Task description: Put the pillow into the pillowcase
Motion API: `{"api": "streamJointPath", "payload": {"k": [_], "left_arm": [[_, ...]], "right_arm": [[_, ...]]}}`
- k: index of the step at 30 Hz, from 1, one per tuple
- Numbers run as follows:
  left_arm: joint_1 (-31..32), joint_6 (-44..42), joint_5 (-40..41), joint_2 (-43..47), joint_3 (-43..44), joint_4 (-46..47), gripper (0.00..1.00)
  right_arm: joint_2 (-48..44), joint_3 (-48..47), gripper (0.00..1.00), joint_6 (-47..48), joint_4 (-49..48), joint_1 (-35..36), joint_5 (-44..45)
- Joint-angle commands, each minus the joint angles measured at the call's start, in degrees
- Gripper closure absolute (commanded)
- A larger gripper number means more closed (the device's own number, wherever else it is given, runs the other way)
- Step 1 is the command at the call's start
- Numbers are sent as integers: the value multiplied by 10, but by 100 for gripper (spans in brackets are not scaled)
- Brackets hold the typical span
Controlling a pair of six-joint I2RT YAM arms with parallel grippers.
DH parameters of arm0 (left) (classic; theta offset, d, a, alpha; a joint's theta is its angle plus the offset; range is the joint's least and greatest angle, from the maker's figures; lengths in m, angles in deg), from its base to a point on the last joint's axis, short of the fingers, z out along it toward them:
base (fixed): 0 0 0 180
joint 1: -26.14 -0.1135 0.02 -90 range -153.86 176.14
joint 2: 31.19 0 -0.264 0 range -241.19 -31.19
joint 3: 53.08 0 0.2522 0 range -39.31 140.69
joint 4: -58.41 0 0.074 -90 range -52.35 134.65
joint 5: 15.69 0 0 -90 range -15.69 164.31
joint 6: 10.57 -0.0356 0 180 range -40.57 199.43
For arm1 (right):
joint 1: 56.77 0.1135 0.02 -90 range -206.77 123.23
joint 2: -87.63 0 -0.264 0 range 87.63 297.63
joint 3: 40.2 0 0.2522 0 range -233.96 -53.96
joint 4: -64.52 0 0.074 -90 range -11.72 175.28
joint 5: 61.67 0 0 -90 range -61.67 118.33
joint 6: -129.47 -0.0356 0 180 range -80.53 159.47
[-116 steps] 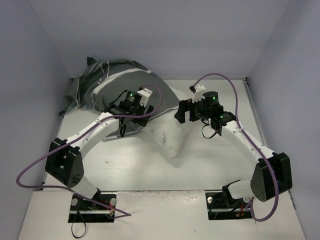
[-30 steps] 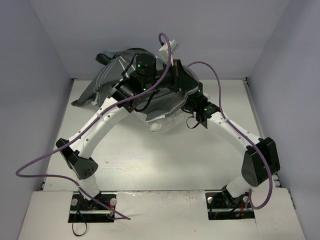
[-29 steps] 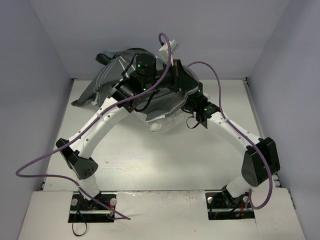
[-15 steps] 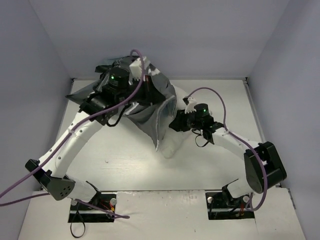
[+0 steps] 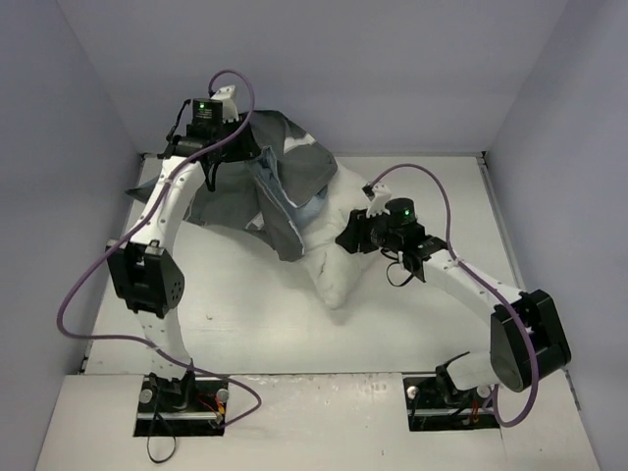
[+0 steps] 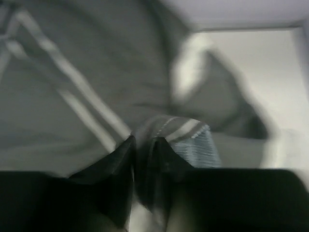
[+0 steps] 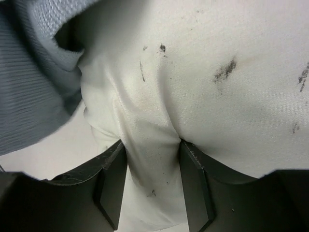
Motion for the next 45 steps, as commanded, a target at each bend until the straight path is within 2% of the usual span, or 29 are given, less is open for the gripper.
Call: {"api": "streamJointPath", "payload": {"k": [1,3,4,7,8,11,12,16,18,23,31,35,45], "left_arm": [[-31,-24,93,6,33,4,61],[-31,-32,103,22,22,0,37],[-27,-35,99,37,13,-5,33],[21,-65,98,117,-49,-6,29],[62,-86,100,137,-66,-6,29],[130,-99,109,195,-127,-7,25],[172,-99,113,207,-152,-6,25],[240,-96,164,199,-208,-7,25],[244,-85,169,177,-218,-7,25],[247,-92,244,113,-216,-8,25],[247,-108,352,43,-165,-7,25],[243,-114,432,31,-144,-4,25],[220,-142,425,14,-108,-1,25]], "right_arm": [[-39,-43,58,20,-18,-3,22],[-45,-50,54,37,-14,2,29],[-47,-51,51,42,-11,3,31],[-59,-55,35,61,-10,3,40],[-62,-56,24,66,-10,3,42],[-63,-59,11,76,-7,-2,47],[-62,-60,10,77,-7,-3,47],[-58,-66,6,80,-5,-7,46],[-58,-68,6,83,-5,-7,50],[-57,-75,5,89,-5,-9,54],[-60,-73,4,86,-5,-9,45],[-61,-73,4,88,-5,-8,33],[-35,-107,1,134,-6,-6,25]]}}
